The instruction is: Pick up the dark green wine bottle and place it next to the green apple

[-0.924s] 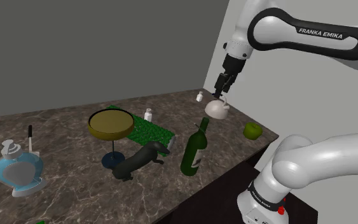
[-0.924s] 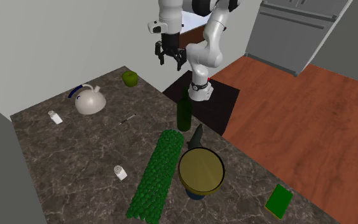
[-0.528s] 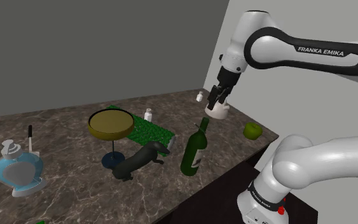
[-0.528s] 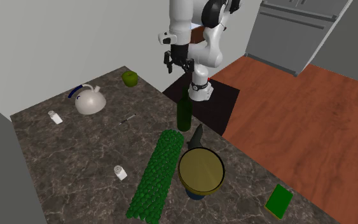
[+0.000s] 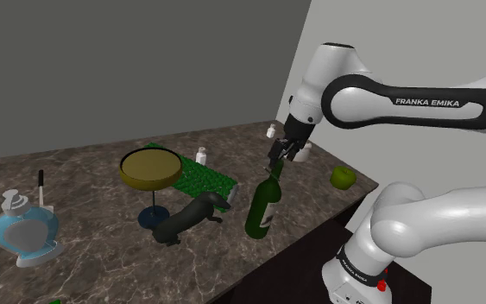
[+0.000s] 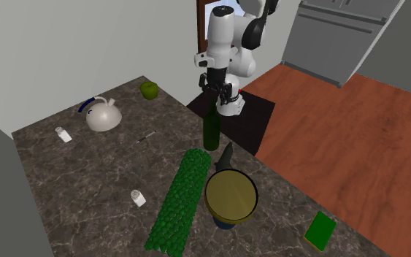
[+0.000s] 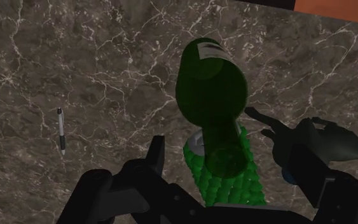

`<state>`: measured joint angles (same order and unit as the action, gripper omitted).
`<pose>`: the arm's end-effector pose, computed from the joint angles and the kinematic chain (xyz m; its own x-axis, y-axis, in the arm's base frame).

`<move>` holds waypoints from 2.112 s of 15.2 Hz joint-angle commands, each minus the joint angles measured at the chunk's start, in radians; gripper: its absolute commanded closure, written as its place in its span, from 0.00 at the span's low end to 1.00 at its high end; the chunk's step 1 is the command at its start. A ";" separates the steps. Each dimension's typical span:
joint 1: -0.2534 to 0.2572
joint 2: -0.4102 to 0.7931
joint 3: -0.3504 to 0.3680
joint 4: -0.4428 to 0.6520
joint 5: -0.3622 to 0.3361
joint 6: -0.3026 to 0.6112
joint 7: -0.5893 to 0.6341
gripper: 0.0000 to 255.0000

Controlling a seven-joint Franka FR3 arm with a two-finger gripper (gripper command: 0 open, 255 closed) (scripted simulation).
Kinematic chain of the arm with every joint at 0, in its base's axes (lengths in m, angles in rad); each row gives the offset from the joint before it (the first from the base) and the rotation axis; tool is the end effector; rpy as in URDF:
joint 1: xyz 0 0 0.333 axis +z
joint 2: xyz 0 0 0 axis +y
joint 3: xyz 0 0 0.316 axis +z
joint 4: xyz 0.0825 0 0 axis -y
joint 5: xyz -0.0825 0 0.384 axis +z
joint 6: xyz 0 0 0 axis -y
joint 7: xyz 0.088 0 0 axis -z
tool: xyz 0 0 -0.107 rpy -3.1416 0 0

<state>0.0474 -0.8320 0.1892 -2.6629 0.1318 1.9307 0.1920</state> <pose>0.3039 0.0849 0.4851 0.9943 -0.0507 0.0940 -0.0504 -0.9987 -0.0057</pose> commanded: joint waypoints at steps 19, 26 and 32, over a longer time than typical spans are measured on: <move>0.002 0.024 0.011 -0.059 0.009 0.083 0.001 1.00; -0.001 0.014 0.004 -0.010 0.002 0.025 0.001 1.00; -0.006 0.008 -0.006 0.067 -0.007 -0.057 0.002 1.00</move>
<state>0.0432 -0.8229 0.1860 -2.6079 0.1268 1.8858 0.1953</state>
